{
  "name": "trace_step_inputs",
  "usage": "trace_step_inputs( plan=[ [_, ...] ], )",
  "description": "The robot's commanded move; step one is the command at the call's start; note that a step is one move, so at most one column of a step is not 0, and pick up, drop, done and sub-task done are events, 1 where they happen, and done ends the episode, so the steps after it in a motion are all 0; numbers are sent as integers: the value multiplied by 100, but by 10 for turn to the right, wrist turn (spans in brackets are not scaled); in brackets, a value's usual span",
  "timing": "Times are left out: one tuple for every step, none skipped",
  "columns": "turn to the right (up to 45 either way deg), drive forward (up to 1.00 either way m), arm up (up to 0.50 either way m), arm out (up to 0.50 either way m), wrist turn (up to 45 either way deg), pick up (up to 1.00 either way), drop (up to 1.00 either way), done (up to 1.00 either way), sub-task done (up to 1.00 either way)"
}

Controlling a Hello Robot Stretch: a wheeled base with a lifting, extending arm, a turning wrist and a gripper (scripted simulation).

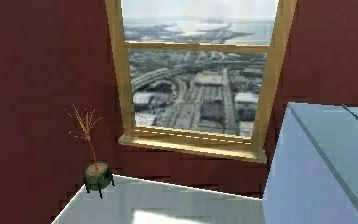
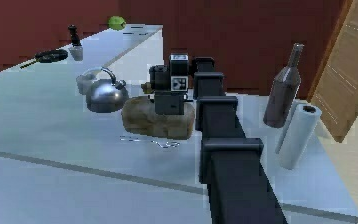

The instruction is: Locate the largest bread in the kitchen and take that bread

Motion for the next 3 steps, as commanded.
trace_step_inputs(
  plan=[
    [0, 0, 0, 0, 90, 0, 0, 0, 0],
    [0, 0, 0, 0, 0, 100, 0, 0, 0],
    [0, 0, 0, 0, 0, 0, 0, 100, 0]
  ],
)
